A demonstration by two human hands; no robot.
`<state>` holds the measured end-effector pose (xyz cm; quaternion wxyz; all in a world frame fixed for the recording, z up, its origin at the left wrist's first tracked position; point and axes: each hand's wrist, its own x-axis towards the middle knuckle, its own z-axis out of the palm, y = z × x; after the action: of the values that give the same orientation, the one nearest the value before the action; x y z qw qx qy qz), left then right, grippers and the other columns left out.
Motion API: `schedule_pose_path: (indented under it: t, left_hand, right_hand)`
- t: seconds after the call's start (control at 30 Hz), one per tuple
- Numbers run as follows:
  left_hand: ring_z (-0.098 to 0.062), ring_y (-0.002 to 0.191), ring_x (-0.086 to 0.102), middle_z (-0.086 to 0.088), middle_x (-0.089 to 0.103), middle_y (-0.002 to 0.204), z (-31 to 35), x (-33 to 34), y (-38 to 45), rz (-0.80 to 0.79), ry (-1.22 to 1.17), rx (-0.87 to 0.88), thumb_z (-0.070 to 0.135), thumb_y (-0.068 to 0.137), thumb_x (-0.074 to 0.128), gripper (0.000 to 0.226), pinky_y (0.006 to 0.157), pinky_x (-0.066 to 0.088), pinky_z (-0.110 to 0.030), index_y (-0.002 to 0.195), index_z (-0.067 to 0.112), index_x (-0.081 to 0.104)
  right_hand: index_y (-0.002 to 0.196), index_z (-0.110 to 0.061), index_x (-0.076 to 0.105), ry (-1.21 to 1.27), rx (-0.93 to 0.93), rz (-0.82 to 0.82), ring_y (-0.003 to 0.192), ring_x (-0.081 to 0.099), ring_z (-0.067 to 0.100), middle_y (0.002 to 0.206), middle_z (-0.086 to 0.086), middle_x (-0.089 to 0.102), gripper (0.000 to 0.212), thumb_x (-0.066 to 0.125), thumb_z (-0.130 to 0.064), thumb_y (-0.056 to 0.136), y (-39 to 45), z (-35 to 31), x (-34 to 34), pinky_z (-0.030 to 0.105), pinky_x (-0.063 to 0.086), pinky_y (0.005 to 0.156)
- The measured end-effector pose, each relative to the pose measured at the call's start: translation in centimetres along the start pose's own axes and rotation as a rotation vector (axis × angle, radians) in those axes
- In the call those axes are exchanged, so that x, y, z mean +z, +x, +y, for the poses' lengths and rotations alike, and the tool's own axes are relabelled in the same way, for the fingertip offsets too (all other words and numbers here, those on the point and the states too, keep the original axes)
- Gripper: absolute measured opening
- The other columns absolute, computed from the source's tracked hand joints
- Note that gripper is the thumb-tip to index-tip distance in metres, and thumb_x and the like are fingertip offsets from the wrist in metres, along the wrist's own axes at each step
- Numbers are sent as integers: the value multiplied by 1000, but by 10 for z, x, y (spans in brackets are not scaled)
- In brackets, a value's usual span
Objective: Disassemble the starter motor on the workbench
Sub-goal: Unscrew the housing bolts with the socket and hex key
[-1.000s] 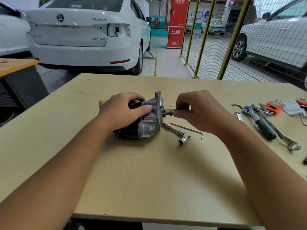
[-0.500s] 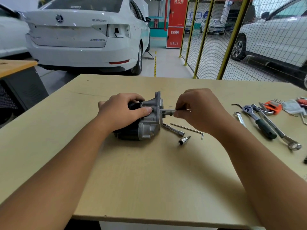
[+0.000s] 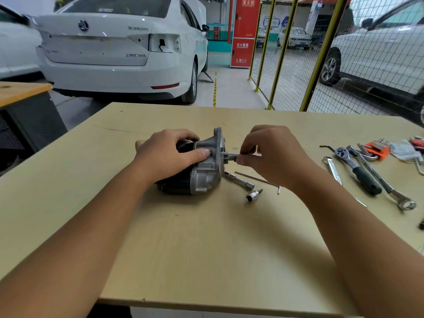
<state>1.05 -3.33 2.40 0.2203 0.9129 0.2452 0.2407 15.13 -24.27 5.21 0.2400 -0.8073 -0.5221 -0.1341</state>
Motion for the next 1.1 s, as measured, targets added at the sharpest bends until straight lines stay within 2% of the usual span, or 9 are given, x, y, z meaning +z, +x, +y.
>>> schedule_pose_path:
  t: [0.1, 0.2, 0.3, 0.4, 0.53, 0.63, 0.77, 0.97, 1.1]
  left_hand:
    - [-7, 105, 53, 29, 66, 110, 1, 0, -1, 4, 4, 0, 94, 61, 43, 69, 92, 25, -41, 113, 54, 65]
    - [-7, 107, 55, 31, 67, 108, 2, 0, -1, 13, -12, -1, 91, 69, 41, 60, 92, 25, -42, 110, 55, 65]
    - [-8, 107, 55, 31, 67, 107, 2, 0, -2, 15, -10, 1, 87, 73, 45, 52, 90, 24, -41, 108, 55, 65]
    - [-8, 105, 54, 32, 65, 103, 3, -1, -2, 16, -14, -2, 87, 70, 48, 52, 90, 24, -41, 107, 55, 65]
    - [-8, 104, 52, 31, 63, 101, 1, -1, -2, 7, -6, 9, 89, 63, 49, 58, 91, 24, -40, 109, 57, 64]
    - [-7, 104, 51, 29, 65, 106, 1, -1, -2, 5, 1, 10, 91, 62, 46, 65, 91, 23, -39, 112, 54, 65]
    - [-6, 107, 54, 32, 67, 106, 3, -1, -2, 18, -28, 6, 87, 73, 43, 52, 91, 23, -40, 108, 55, 66]
    - [-8, 108, 53, 29, 67, 110, 2, -1, -1, 16, -13, 3, 84, 73, 47, 53, 90, 23, -40, 111, 52, 67]
    - [-8, 106, 52, 29, 66, 108, 2, -1, 0, 19, -12, 4, 85, 71, 49, 54, 90, 24, -40, 110, 53, 67]
  right_hand:
    - [79, -27, 69, 57, 2, 10, 69, 55, 8, 75, -12, 61, 13, 80, -33, 82, -2, 1, 2, 34, 52, 64]
    - [84, -26, 71, 108, -16, -7, 67, 53, 5, 70, -12, 58, 12, 70, -36, 91, -2, 2, 3, 27, 40, 58]
    - [89, -15, 74, 77, -36, -89, 71, 48, 5, 77, -6, 55, 21, 61, -30, 97, 0, 2, 5, 26, 32, 64]
    - [90, -13, 75, 55, -35, -96, 74, 52, 10, 83, -4, 57, 19, 67, -29, 94, 0, 1, 5, 30, 41, 69]
    - [80, -23, 73, 36, -8, -3, 74, 56, 12, 82, -14, 58, 12, 79, -33, 83, -1, -2, 2, 39, 52, 71]
    - [80, -28, 70, 55, 11, -7, 73, 57, 9, 80, -14, 61, 12, 79, -35, 82, -3, -2, 2, 40, 54, 70]
    - [80, -27, 68, 97, 20, -57, 68, 61, 13, 71, -9, 66, 17, 72, -41, 89, -5, 0, 3, 38, 54, 66]
    - [96, -17, 77, 25, -16, -88, 78, 53, 15, 83, -3, 60, 12, 66, -22, 94, 0, 6, 0, 28, 37, 70]
    - [92, -17, 77, 5, -11, -63, 77, 54, 15, 81, -7, 58, 8, 71, -22, 91, 0, 5, -2, 34, 48, 73]
